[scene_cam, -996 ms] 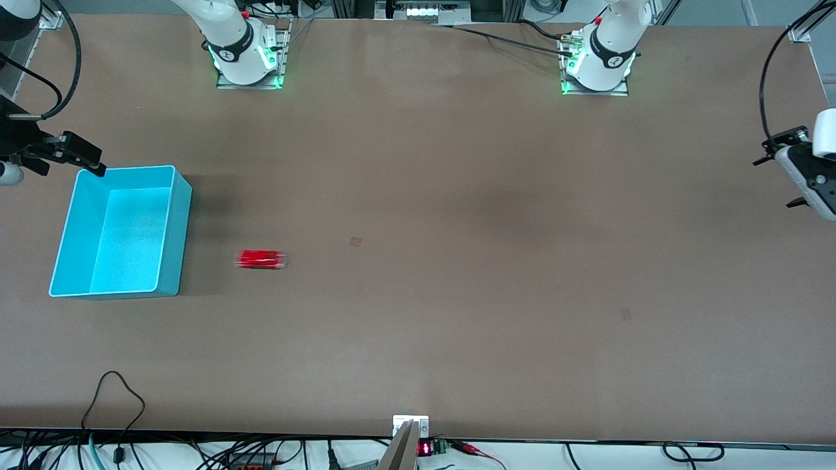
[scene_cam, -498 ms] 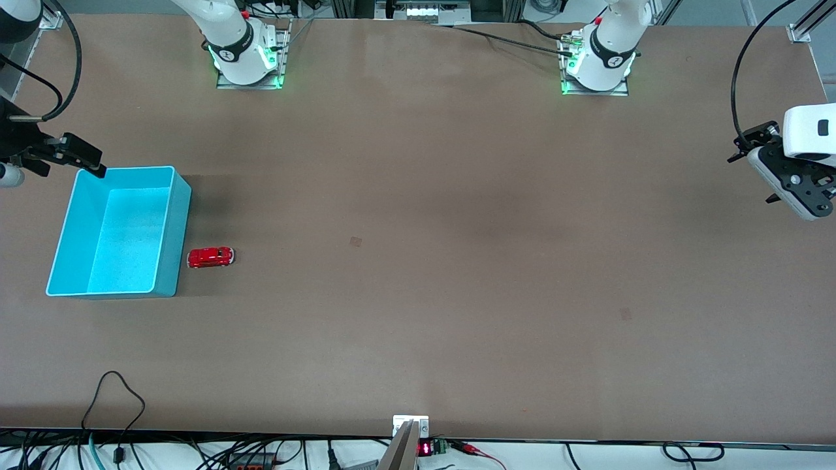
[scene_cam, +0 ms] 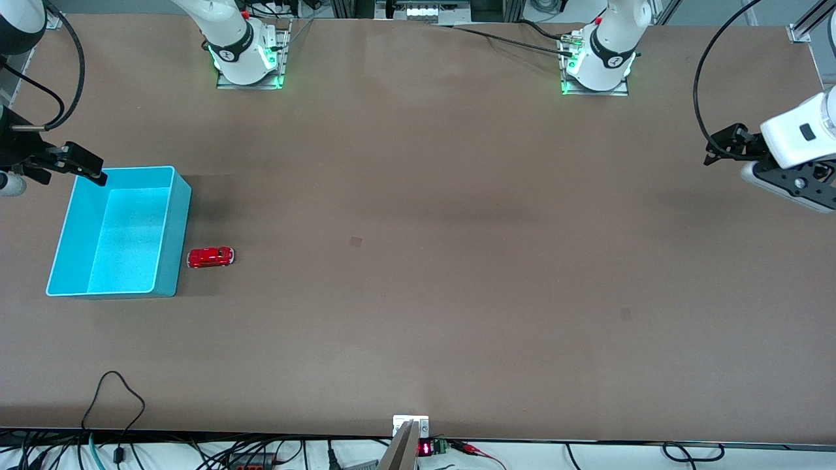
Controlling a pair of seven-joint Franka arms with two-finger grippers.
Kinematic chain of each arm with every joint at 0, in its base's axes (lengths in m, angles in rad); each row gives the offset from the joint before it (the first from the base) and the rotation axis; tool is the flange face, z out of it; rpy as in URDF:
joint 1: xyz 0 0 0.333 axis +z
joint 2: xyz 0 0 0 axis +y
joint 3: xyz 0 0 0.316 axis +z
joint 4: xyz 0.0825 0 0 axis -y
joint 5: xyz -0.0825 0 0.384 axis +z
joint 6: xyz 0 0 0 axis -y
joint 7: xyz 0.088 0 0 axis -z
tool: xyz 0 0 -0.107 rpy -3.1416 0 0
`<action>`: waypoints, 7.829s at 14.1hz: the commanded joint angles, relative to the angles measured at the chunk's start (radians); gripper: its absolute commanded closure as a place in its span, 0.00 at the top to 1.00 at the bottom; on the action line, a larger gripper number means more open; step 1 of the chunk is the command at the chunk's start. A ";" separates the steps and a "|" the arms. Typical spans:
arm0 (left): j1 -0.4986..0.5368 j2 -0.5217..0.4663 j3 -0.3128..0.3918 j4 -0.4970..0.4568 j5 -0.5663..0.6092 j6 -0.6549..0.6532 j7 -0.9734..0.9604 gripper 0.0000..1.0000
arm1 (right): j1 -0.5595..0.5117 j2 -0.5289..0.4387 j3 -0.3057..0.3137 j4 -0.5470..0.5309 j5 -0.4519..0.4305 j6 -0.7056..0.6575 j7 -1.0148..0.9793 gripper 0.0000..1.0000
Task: Wind red beetle toy and store in blue box
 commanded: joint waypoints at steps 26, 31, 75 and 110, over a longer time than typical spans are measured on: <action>-0.116 -0.090 0.043 0.039 -0.015 0.033 -0.354 1.00 | 0.040 0.254 0.027 -0.316 0.057 0.494 -0.840 1.00; -0.122 -0.094 0.027 0.037 0.022 0.039 -0.351 1.00 | 0.043 0.324 0.028 -0.328 0.046 0.582 -1.228 1.00; -0.108 -0.091 0.033 0.045 0.005 0.013 -0.322 1.00 | -0.222 0.257 0.053 -0.279 0.105 0.418 -0.537 0.07; -0.108 -0.091 0.033 0.045 0.005 0.011 -0.316 1.00 | -0.041 0.123 0.051 0.000 0.094 0.021 0.105 1.00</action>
